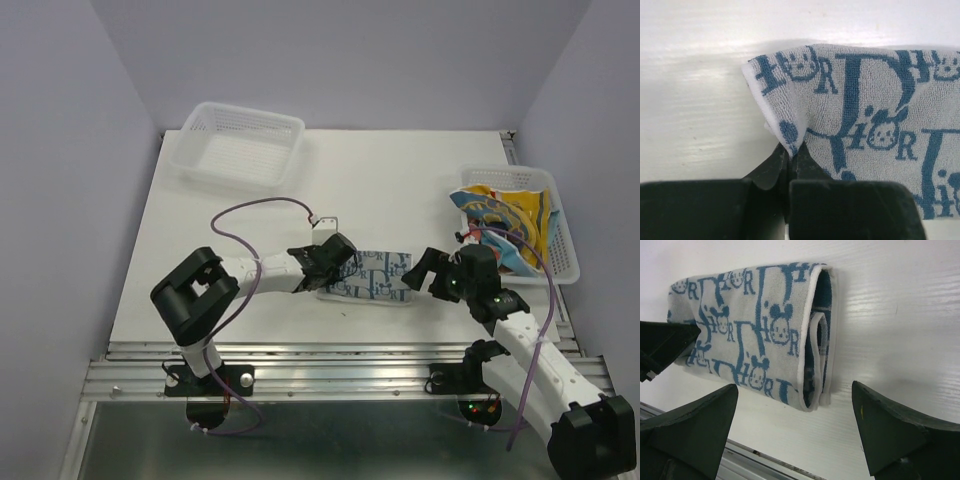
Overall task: Fold and stack the towels
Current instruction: Neatly place the folded towel into the bin
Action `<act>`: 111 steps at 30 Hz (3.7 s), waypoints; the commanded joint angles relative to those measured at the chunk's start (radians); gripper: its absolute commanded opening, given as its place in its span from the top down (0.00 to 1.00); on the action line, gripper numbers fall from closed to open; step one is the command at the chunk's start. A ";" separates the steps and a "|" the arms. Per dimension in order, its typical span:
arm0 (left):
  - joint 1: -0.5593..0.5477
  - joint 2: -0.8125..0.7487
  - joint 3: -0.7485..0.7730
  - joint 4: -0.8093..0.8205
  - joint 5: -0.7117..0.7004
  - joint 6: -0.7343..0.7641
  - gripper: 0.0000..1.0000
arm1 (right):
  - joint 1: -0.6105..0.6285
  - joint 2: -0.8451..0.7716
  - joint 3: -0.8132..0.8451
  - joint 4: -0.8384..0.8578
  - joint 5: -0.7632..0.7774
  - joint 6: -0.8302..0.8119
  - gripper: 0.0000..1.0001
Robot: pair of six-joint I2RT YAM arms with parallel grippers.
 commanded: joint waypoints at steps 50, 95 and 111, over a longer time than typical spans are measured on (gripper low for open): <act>0.577 0.367 1.149 -0.068 -0.078 1.414 1.00 | -0.001 0.048 -0.055 0.170 0.032 -0.039 0.00; 0.815 0.527 1.051 0.038 0.105 1.503 0.01 | -0.001 0.171 0.005 0.127 0.132 -0.033 0.00; 0.807 0.061 0.975 0.045 0.390 0.875 0.01 | -0.001 0.093 0.196 0.000 0.230 0.039 0.00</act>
